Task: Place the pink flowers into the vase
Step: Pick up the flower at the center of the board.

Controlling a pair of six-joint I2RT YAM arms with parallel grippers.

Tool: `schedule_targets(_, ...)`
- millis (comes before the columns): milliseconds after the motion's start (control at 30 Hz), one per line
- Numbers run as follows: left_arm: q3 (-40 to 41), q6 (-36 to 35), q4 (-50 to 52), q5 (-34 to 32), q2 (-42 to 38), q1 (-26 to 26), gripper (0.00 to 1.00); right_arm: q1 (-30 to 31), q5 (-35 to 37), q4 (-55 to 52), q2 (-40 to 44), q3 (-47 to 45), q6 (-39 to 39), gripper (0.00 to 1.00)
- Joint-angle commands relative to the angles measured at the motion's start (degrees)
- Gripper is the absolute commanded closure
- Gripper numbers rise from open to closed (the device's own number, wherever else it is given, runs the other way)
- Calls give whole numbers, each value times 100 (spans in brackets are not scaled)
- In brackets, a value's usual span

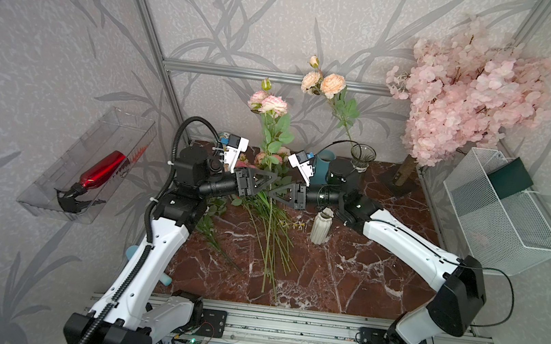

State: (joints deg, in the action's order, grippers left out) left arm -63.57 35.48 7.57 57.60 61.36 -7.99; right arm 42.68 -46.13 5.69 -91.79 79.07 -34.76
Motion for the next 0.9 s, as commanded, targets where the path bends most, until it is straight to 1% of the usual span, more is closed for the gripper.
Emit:
schedule_targets(0, -206, -268, 269, -230, -63, 43, 29, 64, 501, -708, 277, 322, 729, 100)
schedule_targets(67, -249, -410, 478, -414, -73, 39, 29, 102, 716, -981, 301, 393, 950, 100)
schedule_targets(167, -337, -706, 958, -987, -76, 52, 29, 142, 947, -1178, 332, 440, 1113, 100)
schedule_targets(300, -367, -951, 1404, -1933, -180, 112, 29, 201, 1259, -1367, 350, 487, 1277, 100)
schedule_targets(367, -373, -1021, 1659, -2595, -196, 135, 29, 247, 1439, -1501, 321, 557, 1392, 100)
schedule_targets(467, -483, -1050, 2115, -3302, 65, 245, 29, 340, 1722, -1665, 276, 632, 1555, 100)
schedule_targets(567, -598, -956, 2441, -3505, 449, 437, 29, 455, 2118, -1791, 209, 686, 1747, 100)
schedule_targets(667, -673, -934, 2643, -3681, 680, 520, 30, 539, 2506, -1828, 151, 702, 1890, 100)
schedule_targets(867, -763, -1001, 3054, -4471, 862, 559, 29, 769, 3314, -1922, 46, 857, 2279, 100)
